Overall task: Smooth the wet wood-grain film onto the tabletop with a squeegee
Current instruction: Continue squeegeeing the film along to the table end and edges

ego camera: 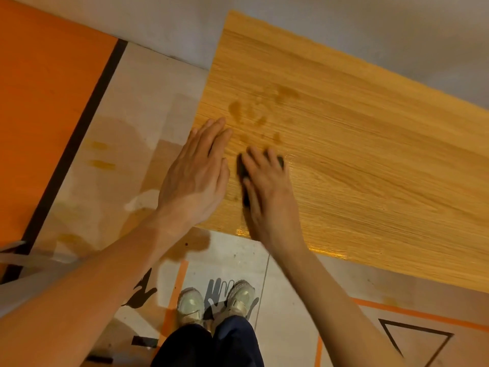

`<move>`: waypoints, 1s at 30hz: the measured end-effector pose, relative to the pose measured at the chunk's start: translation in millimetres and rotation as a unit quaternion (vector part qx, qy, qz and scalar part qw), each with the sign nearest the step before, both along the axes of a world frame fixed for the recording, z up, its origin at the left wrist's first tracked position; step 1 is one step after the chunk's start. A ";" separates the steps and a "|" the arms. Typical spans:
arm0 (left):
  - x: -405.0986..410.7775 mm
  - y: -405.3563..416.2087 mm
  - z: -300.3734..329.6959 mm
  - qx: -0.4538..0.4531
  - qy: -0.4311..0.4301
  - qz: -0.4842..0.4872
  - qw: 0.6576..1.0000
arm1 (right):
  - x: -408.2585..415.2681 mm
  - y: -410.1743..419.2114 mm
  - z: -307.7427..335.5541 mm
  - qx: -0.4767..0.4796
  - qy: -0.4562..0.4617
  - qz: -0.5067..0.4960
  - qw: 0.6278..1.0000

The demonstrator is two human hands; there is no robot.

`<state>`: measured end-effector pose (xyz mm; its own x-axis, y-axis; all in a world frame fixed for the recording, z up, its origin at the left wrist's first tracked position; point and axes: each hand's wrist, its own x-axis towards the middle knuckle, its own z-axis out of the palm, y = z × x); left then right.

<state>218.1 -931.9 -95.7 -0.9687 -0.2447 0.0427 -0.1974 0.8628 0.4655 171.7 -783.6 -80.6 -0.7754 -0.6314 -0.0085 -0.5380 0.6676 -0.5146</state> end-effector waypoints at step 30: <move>-4.2 -2.2 -0.5 -0.005 -0.013 0.005 1.000 | -18.0 -32.4 5.2 0.022 -0.007 -0.076 0.997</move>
